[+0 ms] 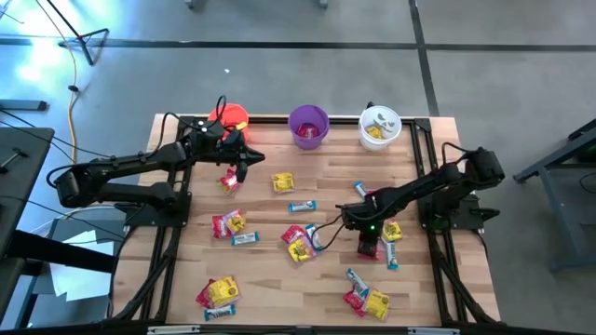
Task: Sort candy
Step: Put the red candy into the purple bucket
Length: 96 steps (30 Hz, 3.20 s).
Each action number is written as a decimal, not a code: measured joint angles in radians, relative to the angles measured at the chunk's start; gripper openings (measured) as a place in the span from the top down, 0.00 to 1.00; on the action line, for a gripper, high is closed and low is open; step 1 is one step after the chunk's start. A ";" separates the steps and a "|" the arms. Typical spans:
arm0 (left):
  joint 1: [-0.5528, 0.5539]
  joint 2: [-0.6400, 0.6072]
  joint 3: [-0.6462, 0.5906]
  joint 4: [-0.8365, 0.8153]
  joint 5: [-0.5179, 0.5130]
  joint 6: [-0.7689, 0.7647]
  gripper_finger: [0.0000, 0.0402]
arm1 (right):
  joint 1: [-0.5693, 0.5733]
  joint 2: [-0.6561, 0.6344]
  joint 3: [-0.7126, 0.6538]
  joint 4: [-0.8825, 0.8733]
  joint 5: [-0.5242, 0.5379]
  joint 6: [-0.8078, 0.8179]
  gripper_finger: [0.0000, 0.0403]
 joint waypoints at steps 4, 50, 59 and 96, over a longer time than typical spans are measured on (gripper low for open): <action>0.000 0.020 0.025 -0.054 0.008 -0.050 0.96 | -0.011 -0.002 0.059 -0.030 0.017 0.000 0.98; 0.159 0.504 0.491 -0.393 0.007 0.086 1.00 | -0.293 -0.012 0.354 -0.378 0.094 -0.384 1.00; 0.159 0.504 0.491 -0.392 0.008 0.085 1.00 | -0.307 -0.083 0.355 -0.384 0.094 -0.361 1.00; 0.097 0.494 0.491 -0.370 -0.056 0.118 1.00 | -0.745 -0.110 0.356 0.336 0.282 -0.201 1.00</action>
